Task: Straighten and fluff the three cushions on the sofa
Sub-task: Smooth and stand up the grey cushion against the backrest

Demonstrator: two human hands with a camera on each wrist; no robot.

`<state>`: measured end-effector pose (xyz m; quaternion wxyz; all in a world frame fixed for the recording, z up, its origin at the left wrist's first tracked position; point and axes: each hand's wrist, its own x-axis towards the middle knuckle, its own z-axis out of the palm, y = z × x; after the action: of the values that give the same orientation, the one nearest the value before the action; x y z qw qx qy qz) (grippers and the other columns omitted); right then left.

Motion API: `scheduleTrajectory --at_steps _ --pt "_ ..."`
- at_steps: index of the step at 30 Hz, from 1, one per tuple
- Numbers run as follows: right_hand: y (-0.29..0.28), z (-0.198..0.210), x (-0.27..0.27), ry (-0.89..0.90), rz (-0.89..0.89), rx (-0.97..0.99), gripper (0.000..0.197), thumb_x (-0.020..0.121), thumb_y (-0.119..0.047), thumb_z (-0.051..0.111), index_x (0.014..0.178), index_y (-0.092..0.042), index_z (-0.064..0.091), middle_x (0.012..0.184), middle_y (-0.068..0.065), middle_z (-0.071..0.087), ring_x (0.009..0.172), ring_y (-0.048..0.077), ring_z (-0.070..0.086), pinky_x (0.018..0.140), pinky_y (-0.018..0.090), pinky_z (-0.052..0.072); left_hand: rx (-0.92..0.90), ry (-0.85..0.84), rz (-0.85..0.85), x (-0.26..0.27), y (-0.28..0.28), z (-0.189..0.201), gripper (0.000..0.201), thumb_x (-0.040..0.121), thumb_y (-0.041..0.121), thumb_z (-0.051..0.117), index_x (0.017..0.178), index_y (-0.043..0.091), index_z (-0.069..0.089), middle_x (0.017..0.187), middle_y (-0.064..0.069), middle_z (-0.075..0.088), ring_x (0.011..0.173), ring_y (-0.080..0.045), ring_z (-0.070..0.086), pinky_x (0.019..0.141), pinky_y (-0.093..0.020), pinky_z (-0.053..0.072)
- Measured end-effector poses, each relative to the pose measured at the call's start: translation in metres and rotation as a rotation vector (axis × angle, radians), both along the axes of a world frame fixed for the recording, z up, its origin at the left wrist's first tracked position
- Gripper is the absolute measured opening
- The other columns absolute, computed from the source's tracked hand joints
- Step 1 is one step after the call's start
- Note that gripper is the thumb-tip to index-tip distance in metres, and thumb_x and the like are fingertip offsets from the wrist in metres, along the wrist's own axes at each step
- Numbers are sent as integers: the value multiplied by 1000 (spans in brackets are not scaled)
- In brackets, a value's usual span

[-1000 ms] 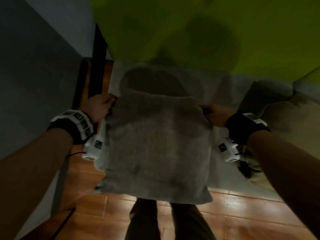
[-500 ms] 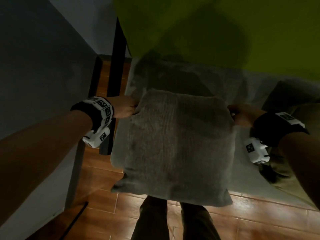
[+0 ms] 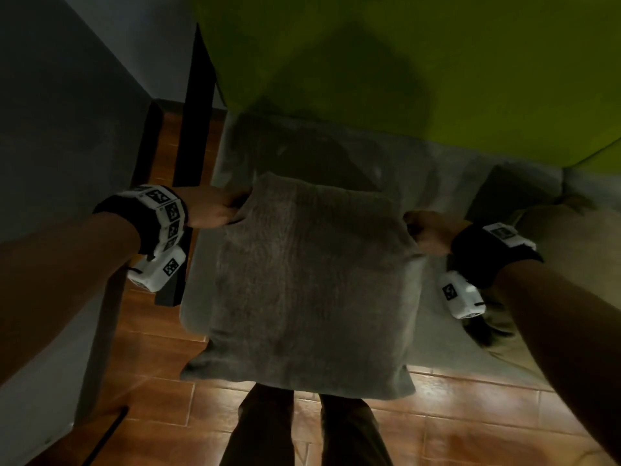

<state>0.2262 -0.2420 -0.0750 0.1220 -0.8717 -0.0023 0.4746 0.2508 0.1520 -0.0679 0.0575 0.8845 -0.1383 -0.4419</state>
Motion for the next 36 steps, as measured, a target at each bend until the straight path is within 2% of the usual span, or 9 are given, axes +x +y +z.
scheduleTrajectory --at_steps 5,9,11,15,18,23,29,32,36 --pt "3 10 -2 -92 6 66 19 100 -14 53 115 -22 63 106 -6 61 104 18 60 81 26 39 -6 -33 43 -6 2 9 41 102 18 47 142 11 50 140 -14 55 125 -31 54 104 -36 41" --pt "-31 10 -1 -392 -509 126 9 103 -22 47 104 -25 56 87 1 67 83 28 72 79 42 58 -124 -117 233 -2 20 20 39 90 52 51 126 36 52 105 -4 65 92 -27 62 82 -39 48" --pt "-43 7 -8 -438 -681 153 11 104 -24 46 105 -20 56 84 4 69 73 28 74 79 50 61 -208 -299 390 0 29 19 19 95 40 57 107 27 54 82 0 58 78 -27 59 73 -36 42" --pt "-43 -1 -12 -449 -870 290 7 97 -31 53 101 -33 58 110 12 69 94 30 70 80 47 61 -323 -392 581 4 37 11 14 94 21 62 104 26 53 101 -15 64 96 -39 64 84 -50 54" --pt "-39 0 -1 -350 -1066 479 36 96 -33 67 130 -23 59 123 5 66 104 24 68 76 36 59 -410 -351 675 4 34 15 26 89 13 69 89 35 56 102 -13 65 99 -38 63 90 -57 54" --pt "-51 3 13 -462 -998 427 18 87 -8 77 90 -24 70 100 3 73 100 27 72 85 43 62 -383 -442 726 10 31 21 42 77 4 77 87 41 60 103 -7 67 99 -32 64 89 -51 55" --pt "-69 3 13 -354 -903 409 33 88 -35 79 118 -23 72 103 1 74 85 17 69 67 27 55 -440 -360 685 4 24 28 33 85 -8 61 87 24 66 97 -13 65 85 -26 63 62 -24 59" --pt "-78 8 17 -473 -681 316 29 86 -29 81 113 -24 73 98 -1 75 87 16 71 79 31 60 -472 -138 779 3 19 26 14 89 4 68 95 16 64 91 -14 65 80 -29 63 71 -33 53" --pt "-71 13 20 -663 -440 176 20 92 -28 73 110 -20 72 104 4 75 100 23 70 85 30 53 -457 -145 735 -4 18 39 7 89 34 67 91 41 70 97 3 69 93 -21 65 91 -39 50"
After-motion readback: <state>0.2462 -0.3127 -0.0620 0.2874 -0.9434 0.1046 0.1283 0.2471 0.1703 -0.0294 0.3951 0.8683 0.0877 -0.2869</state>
